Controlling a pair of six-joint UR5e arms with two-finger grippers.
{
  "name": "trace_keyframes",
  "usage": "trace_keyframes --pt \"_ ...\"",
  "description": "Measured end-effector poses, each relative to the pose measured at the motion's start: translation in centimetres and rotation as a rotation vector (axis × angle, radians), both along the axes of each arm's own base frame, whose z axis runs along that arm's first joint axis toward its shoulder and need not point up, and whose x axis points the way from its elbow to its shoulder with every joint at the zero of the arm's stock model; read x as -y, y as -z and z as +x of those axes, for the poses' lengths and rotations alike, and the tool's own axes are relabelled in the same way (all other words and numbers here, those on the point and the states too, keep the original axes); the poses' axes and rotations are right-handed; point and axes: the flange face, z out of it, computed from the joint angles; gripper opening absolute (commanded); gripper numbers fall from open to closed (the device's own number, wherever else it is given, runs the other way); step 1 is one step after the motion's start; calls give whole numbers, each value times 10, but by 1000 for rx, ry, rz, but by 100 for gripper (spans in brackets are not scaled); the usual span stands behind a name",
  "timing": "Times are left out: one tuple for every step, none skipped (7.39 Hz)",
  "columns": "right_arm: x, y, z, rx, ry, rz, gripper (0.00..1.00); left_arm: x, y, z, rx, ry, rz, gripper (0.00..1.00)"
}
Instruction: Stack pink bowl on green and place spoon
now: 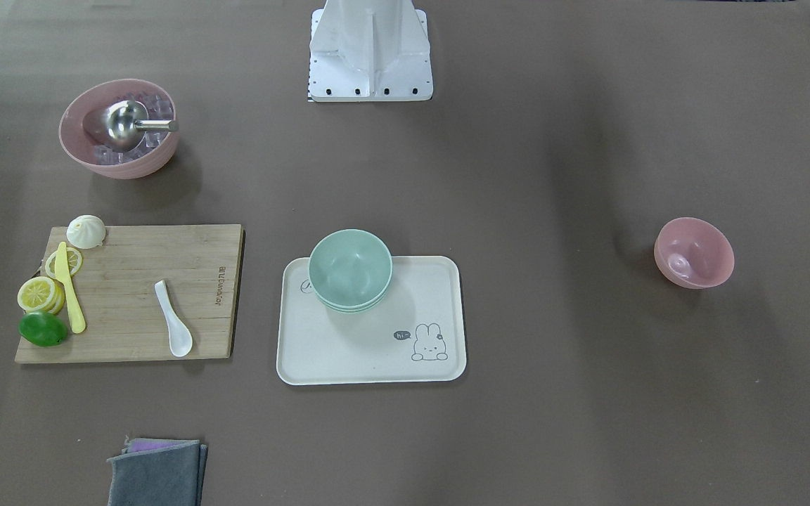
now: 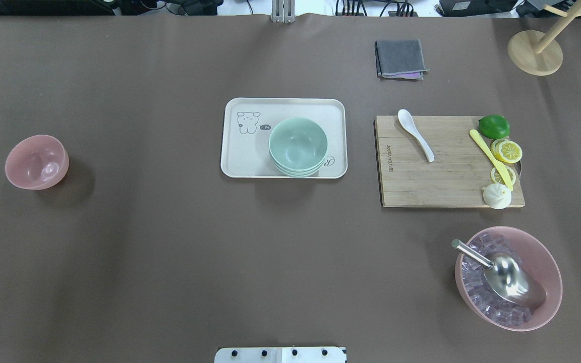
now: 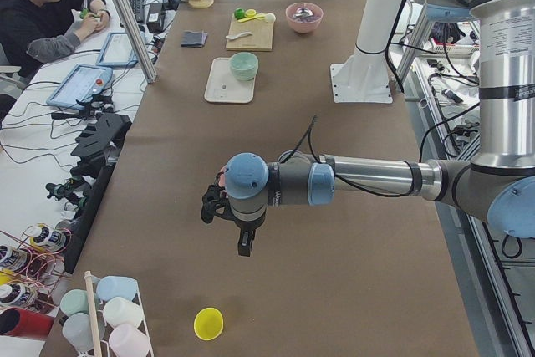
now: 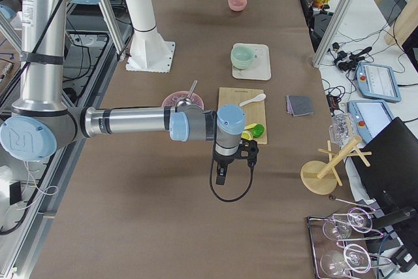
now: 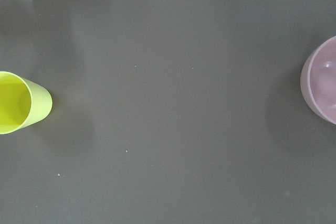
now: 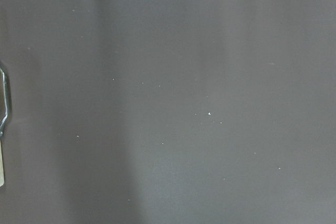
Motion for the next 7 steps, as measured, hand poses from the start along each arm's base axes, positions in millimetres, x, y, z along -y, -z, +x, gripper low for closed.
trace_keyframes --pt "0 0 0 0 0 0 100 0 0 0 0 0 1 99" --pt "0 1 0 0 0 1 100 0 1 0 0 -1 3 99" --pt "0 1 0 0 0 3 100 1 3 0 0 -1 7 99" --pt "2 4 -1 1 2 16 100 4 7 0 0 -2 19 99" --pt "5 10 -2 9 5 58 100 13 15 -1 2 -2 43 99" --pt "7 17 -6 39 11 118 100 24 27 -2 4 -2 73 99" --pt "9 26 -15 89 28 174 100 36 39 -2 7 -2 103 99"
